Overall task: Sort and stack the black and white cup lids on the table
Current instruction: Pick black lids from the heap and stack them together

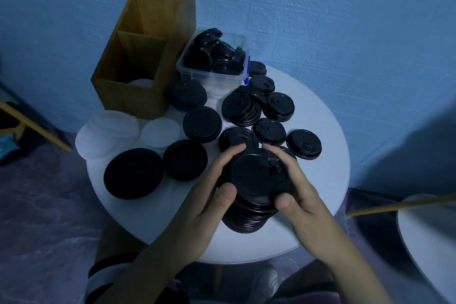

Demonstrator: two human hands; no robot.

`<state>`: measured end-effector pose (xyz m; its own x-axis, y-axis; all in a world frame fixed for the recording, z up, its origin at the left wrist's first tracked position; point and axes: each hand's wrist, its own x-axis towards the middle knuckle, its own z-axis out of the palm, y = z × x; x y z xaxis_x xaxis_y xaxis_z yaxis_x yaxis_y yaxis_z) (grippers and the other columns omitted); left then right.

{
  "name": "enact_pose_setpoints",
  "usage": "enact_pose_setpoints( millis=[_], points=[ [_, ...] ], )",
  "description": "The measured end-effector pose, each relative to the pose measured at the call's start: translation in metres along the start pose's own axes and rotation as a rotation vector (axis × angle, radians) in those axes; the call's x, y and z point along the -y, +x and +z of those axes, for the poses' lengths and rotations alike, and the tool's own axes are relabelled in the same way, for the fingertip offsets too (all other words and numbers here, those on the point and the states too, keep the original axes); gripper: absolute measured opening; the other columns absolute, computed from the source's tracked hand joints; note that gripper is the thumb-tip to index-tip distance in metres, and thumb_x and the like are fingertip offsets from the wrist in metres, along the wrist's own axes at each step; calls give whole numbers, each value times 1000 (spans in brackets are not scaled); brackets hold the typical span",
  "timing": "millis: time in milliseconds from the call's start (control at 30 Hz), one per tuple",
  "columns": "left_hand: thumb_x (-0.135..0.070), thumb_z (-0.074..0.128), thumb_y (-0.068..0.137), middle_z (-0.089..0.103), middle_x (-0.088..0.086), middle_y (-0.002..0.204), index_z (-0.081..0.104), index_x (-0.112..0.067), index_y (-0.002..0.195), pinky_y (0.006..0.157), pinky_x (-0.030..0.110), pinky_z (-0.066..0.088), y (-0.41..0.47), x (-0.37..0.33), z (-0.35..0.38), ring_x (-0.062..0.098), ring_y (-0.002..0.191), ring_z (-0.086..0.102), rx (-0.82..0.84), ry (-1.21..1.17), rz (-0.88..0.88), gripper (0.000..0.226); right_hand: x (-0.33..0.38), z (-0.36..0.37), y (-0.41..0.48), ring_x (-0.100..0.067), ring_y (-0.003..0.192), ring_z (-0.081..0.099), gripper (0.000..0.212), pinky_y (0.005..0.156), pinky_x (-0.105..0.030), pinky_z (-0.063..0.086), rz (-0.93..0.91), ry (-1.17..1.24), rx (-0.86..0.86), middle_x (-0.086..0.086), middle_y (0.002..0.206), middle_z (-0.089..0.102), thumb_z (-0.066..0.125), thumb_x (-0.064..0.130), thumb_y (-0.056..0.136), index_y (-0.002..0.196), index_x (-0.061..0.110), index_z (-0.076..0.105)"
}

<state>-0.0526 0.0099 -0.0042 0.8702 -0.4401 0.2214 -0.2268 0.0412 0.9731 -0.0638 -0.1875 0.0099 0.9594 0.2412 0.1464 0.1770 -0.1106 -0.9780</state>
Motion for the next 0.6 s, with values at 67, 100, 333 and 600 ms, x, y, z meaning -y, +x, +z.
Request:
enact_pose_setpoints(
  millis=[67,100,333,600],
  points=[
    [-63,39,101,43,-14,157,34,-38,156,117,27,34,-1,2,0,12,148,38,-22,-7,0,60,-2,1,1,-12,136,52,86,106,-17,41,-3,8,2,14,145,55,56,74,85,153,25,34],
    [-64,39,101,43,-14,158,34,-39,155,118,30,33,-2,3,-1,12,148,38,-27,-4,-8,60,-2,3,2,-13,136,52,85,106,-18,41,-3,10,0,14,144,55,55,74,85,152,26,34],
    [-66,39,100,44,-15,157,35,-45,154,119,31,34,-3,1,-4,10,147,39,-27,6,-24,58,-5,9,3,-8,130,56,88,103,-18,43,-17,79,-37,13,139,58,59,71,85,150,17,35],
    [-56,71,85,52,-13,149,33,-48,150,112,35,42,5,-5,-20,14,140,49,36,117,-9,76,-3,10,7,-10,131,55,83,103,-17,43,-22,69,-23,14,138,59,62,73,82,148,26,41]
  ],
)
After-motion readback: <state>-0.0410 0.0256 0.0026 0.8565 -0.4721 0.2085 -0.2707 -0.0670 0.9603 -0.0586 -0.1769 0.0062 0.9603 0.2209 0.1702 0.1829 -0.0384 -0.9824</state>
